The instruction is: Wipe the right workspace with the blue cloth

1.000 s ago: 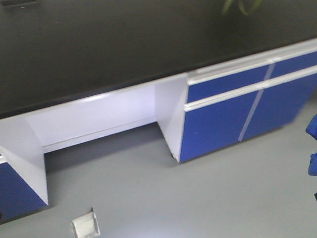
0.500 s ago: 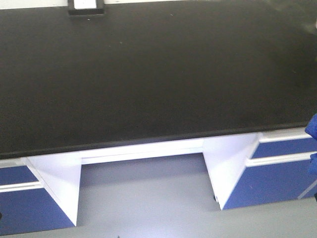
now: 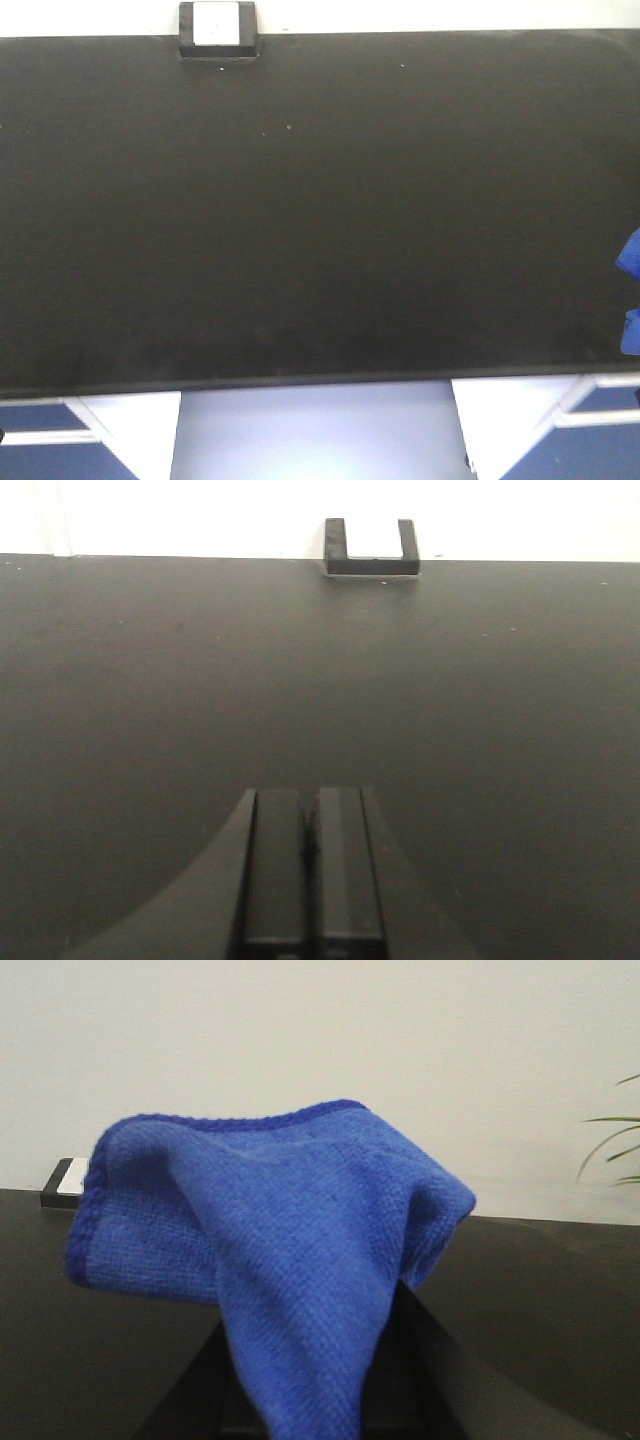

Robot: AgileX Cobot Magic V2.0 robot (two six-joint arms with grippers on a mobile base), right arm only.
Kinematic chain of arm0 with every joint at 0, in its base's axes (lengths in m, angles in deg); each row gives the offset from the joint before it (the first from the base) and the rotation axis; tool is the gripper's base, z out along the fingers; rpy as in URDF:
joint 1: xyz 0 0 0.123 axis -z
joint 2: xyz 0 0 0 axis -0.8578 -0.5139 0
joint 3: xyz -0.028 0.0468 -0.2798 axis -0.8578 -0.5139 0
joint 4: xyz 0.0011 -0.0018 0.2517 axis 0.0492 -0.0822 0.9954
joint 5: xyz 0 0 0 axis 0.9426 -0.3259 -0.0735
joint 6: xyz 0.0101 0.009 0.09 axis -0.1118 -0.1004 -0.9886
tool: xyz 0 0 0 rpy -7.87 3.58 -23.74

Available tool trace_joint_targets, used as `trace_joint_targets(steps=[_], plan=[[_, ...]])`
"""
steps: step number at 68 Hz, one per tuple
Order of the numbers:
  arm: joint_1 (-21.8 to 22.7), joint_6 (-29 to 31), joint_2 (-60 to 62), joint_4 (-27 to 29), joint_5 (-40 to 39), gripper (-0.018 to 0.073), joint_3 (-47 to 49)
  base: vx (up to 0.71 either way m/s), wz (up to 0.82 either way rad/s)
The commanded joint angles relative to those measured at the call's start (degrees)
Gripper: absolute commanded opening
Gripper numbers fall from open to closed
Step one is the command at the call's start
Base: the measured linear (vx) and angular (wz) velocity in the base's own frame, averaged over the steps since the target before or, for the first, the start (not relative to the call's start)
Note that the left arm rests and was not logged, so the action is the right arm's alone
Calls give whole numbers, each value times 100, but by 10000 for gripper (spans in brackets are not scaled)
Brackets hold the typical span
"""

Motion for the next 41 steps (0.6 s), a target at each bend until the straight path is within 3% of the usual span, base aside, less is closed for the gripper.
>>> trace_joint_targets(steps=[1, 41], plan=[[-3, 21, -60, -5, -516, 0, 161, 22, 12], [-3, 21, -60, -5, -516, 0, 161, 12, 7]])
